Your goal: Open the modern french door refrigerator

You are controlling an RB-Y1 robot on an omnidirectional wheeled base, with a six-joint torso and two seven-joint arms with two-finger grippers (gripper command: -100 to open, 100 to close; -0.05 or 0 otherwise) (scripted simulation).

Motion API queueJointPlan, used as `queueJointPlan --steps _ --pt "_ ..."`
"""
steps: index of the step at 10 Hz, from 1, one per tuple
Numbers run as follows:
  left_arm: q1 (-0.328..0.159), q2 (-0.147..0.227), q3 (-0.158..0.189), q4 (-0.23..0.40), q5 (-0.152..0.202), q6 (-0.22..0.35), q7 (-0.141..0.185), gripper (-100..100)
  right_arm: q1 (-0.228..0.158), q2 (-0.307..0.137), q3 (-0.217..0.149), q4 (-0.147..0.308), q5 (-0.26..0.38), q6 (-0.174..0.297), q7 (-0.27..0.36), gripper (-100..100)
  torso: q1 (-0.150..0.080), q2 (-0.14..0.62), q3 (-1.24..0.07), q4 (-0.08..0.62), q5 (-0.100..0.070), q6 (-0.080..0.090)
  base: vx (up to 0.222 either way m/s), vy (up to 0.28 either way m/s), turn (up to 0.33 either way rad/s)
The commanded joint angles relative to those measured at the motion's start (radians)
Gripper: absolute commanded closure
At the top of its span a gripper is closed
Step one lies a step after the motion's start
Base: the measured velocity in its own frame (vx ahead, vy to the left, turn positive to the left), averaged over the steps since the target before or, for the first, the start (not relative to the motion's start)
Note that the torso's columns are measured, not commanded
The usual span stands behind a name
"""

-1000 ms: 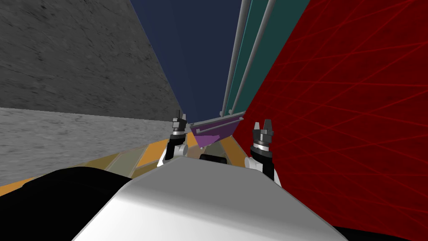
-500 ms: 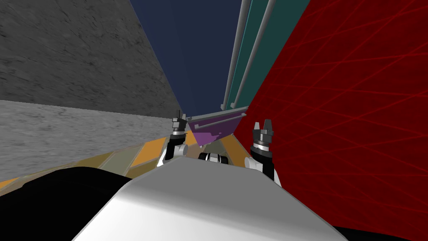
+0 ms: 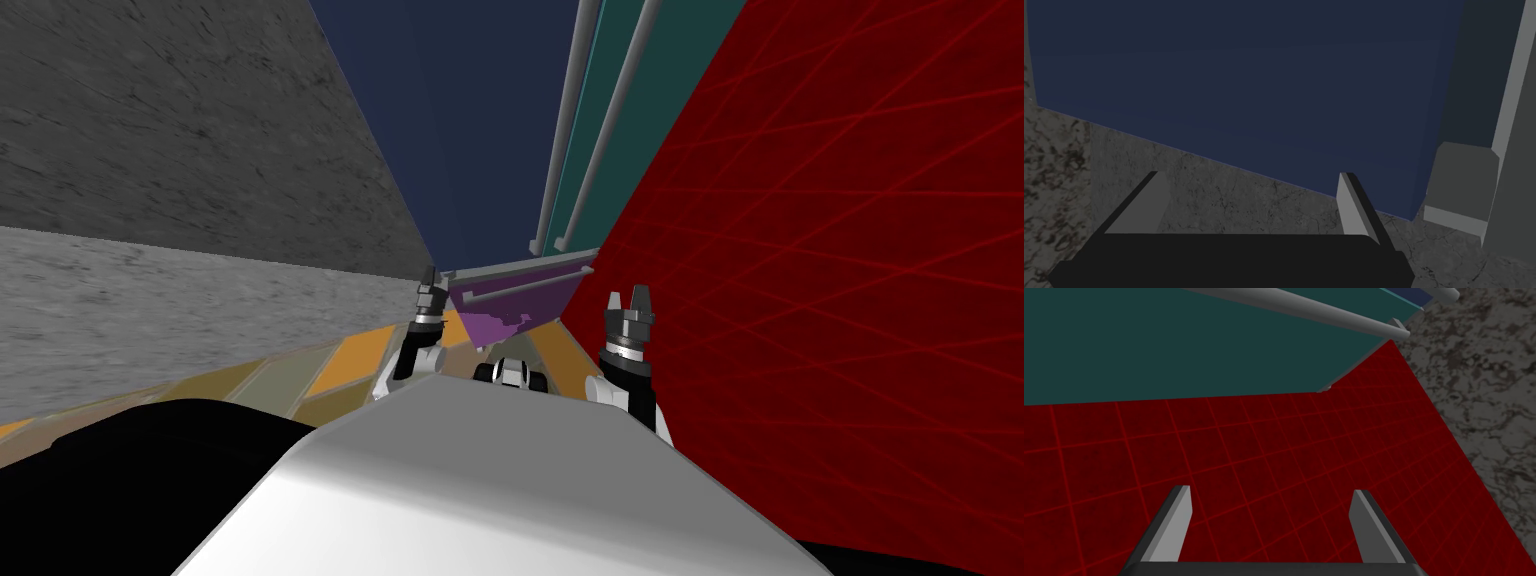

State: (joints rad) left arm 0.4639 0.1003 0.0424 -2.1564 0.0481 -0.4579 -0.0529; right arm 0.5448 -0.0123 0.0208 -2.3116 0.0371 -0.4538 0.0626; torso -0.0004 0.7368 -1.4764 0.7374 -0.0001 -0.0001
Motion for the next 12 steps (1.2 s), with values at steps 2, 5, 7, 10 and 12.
queueJointPlan --steps 2,5,7,10,12 --pt "-0.015 0.045 0.012 0.087 0.011 -0.005 0.009 -100 0.0 0.0 0.0 0.0 0.0 0.0 0.0 0 0.0 0.001 0.0 0.0 0.0 0.0 0.044 -0.038 0.042" --pt "-0.025 0.052 0.021 0.147 0.018 -0.014 0.015 -100 0.0 0.0 0.0 0.0 0.0 0.0 0.0 0 0.001 0.002 0.001 0.001 0.0 0.0 0.029 -0.032 0.035" --pt "-0.031 0.054 0.027 0.185 0.022 -0.02 0.019 -100 0.0 0.0 0.0 0.0 0.0 0.0 0.0 0 0.001 0.001 0.0 0.001 0.0 0.0 0.026 -0.029 0.031" --pt "-0.039 0.057 0.034 0.235 0.028 -0.028 0.024 -100 0.0 0.0 0.0 0.0 0.0 0.0 0.0 0 0.001 0.001 0.0 0.001 0.0 0.0 0.029 -0.027 0.032" --pt "-0.046 0.063 0.041 0.282 0.034 -0.036 0.028 -100 0.0 0.0 0.0 0.0 0.0 0.0 0.0 0 0.001 0.001 0.001 0.001 0.0 0.0 0.026 -0.025 0.033"
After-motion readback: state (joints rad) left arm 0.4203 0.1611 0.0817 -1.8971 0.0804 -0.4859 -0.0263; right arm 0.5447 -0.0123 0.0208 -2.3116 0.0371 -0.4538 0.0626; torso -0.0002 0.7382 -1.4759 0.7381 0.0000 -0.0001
